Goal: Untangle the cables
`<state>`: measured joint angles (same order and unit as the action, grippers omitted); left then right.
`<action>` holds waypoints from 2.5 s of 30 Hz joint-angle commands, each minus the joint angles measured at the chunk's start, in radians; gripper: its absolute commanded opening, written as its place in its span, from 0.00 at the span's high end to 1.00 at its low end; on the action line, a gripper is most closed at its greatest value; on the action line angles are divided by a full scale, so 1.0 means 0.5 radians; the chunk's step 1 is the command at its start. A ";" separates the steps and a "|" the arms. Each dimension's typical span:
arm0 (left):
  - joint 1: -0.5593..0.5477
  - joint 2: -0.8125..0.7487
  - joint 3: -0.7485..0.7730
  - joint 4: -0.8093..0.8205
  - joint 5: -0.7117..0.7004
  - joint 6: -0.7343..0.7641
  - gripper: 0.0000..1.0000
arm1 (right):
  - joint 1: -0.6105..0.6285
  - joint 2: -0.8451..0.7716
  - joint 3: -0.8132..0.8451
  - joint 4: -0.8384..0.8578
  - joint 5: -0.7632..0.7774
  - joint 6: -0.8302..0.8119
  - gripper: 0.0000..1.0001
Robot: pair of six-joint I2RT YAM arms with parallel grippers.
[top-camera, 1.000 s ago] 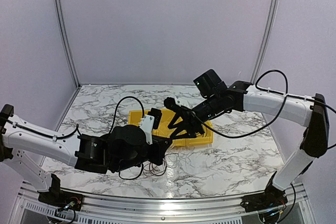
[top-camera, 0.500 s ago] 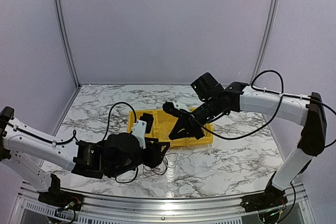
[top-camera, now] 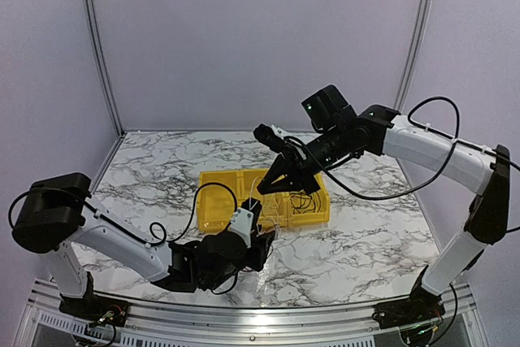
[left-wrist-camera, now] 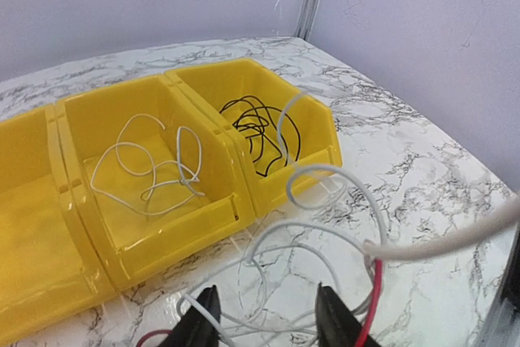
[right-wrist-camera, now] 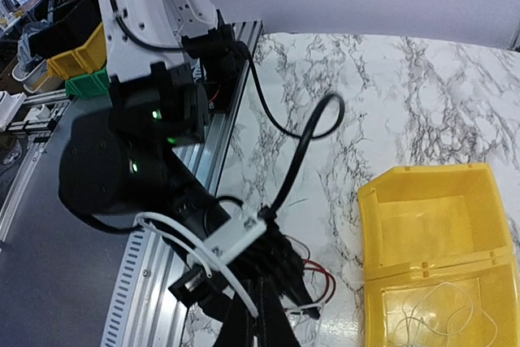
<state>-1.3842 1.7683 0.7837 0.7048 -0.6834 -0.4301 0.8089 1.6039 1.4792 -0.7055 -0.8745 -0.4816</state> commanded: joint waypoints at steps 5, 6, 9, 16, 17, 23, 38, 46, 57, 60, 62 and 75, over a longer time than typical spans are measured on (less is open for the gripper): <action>0.010 0.249 0.061 0.439 0.170 0.016 0.85 | -0.095 -0.088 0.541 -0.199 -0.170 0.037 1.00; 0.010 0.255 0.037 0.452 0.181 -0.008 0.89 | -0.130 -0.093 0.620 -0.198 -0.214 0.058 1.00; 0.010 0.273 -0.033 0.514 0.183 -0.098 0.99 | -0.248 -0.085 0.867 -0.172 -0.355 0.145 1.00; 0.010 0.319 -0.086 0.547 0.204 -0.217 1.00 | -0.366 -0.139 1.370 -0.019 -0.320 0.284 1.00; 0.013 0.321 -0.082 0.547 0.208 -0.213 1.00 | -0.382 -0.139 1.414 -0.004 -0.320 0.305 1.00; 0.026 0.313 -0.075 0.544 0.255 -0.207 0.89 | -0.443 -0.140 1.437 0.028 -0.332 0.340 1.00; 0.021 0.033 -0.315 0.545 0.388 -0.349 1.00 | -0.446 -0.190 1.348 0.075 -0.310 0.354 1.00; 0.013 -0.200 -0.529 0.539 0.465 -0.453 0.93 | -0.446 -0.205 1.099 0.173 -0.285 0.374 1.00; -0.002 -0.481 -0.774 0.468 0.442 -0.491 0.63 | -0.446 -0.129 0.750 0.402 -0.162 0.392 1.00; -0.002 -0.544 -0.843 0.462 0.383 -0.530 0.63 | -0.447 -0.081 0.669 0.473 -0.121 0.389 1.00; -0.002 -0.574 -0.875 0.459 0.361 -0.535 0.62 | -0.446 -0.049 0.625 0.515 -0.091 0.377 1.00; -0.002 -0.604 -0.916 0.437 0.298 -0.550 0.62 | -0.471 0.392 0.449 0.632 0.145 0.193 1.00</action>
<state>-1.3811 1.4803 0.3401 0.9440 -0.5076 -0.6987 0.5884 1.7256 1.6913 -0.4168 -0.8371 -0.3603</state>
